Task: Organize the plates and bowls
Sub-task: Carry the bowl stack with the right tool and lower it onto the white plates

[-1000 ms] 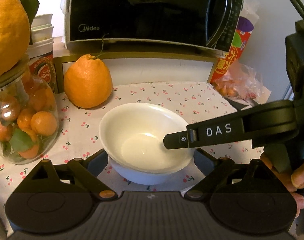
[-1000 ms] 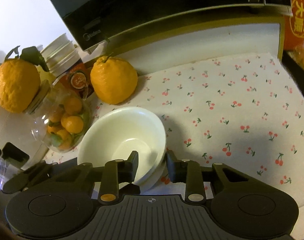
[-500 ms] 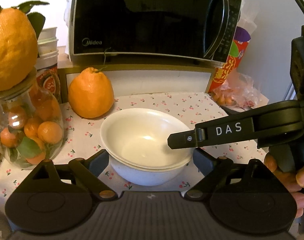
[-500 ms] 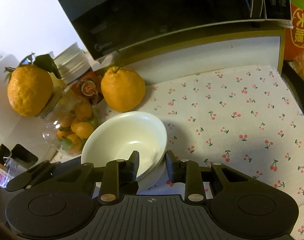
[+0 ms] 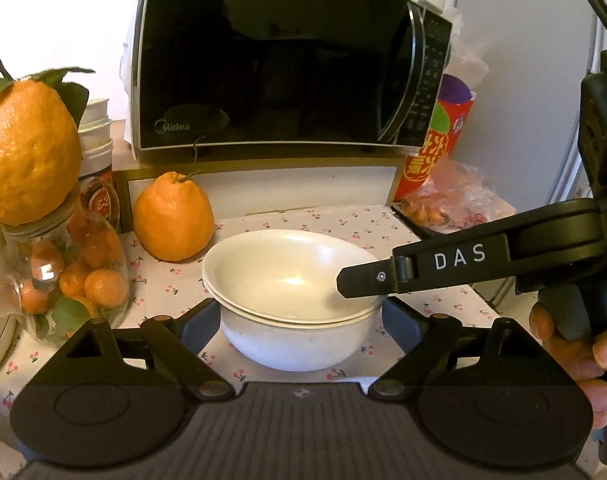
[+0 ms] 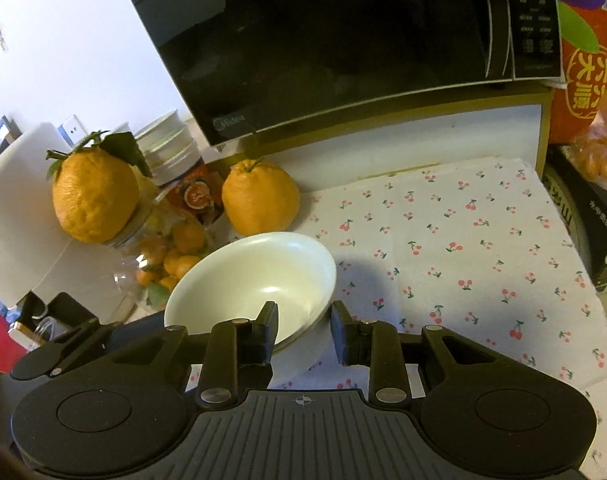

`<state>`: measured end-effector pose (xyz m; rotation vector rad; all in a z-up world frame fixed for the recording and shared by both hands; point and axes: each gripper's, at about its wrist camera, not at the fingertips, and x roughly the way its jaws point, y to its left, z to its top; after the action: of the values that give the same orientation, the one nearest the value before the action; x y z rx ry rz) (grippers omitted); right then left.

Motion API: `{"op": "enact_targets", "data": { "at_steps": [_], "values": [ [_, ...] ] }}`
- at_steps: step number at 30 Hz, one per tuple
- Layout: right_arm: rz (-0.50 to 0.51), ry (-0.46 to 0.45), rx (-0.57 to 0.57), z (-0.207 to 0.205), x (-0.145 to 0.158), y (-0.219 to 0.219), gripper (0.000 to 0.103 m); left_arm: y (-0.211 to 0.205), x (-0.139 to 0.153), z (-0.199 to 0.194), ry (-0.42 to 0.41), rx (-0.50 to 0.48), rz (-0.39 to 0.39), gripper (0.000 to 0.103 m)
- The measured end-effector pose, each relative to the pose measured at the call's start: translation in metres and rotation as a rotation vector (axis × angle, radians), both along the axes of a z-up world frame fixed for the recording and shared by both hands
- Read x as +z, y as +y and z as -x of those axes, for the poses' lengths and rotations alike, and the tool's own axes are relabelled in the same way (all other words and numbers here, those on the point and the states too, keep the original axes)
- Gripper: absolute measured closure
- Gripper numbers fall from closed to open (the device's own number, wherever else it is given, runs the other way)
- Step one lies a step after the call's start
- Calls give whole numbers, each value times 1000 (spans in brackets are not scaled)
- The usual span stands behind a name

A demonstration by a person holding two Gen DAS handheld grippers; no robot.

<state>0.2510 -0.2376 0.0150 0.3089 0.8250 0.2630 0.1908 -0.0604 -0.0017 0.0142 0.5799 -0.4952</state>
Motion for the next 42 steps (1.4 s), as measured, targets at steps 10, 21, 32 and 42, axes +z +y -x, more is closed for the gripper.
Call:
{"op": "enact_targets", "data": {
  "at_steps": [10,21,32,42],
  "values": [
    [0,-11,-8,45,22,-6,75,-1,17,43,-33,-37,-22,18],
    [36,-15,19,97,26,2,75,7,4,80,-1,-71,-52,21],
    [75,5,-1,117,-12,3,75,-3,-25,90,5,-110,-135,24],
    [132,9,40,127,-25,6,75,-4,-33,101,-1,-143,-170,25]
  ]
}}
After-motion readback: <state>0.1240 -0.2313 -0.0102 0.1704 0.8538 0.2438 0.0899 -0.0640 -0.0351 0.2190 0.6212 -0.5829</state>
